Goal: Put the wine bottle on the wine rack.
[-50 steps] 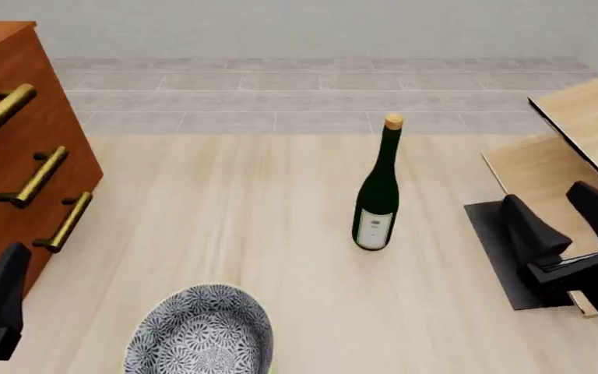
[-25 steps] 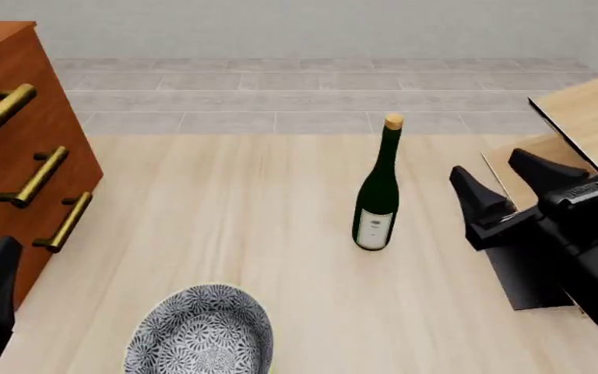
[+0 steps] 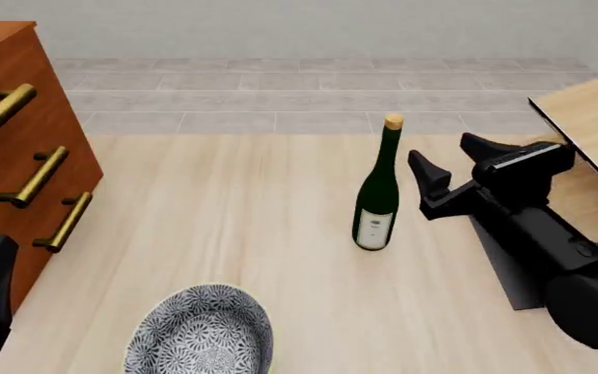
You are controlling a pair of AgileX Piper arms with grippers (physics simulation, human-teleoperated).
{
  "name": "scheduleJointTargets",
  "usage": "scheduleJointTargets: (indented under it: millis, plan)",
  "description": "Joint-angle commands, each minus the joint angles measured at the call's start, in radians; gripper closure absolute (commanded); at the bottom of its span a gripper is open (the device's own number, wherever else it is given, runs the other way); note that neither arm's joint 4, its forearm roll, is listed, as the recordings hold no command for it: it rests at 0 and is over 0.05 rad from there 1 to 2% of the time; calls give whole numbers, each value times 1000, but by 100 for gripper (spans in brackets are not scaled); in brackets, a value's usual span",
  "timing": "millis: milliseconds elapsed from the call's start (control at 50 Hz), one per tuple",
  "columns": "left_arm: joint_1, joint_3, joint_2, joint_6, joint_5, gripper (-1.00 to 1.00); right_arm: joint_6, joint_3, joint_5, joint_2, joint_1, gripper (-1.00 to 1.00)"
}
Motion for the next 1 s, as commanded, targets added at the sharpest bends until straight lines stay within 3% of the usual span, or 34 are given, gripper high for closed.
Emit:
scheduleJointTargets:
  millis: [20, 1000]
  plan:
    - [10, 5, 0, 3, -2, -100, 3, -74, -28, 113, 13, -100]
    - [51, 70, 0, 34, -40, -100, 30, -325, -42, 441, 73, -100]
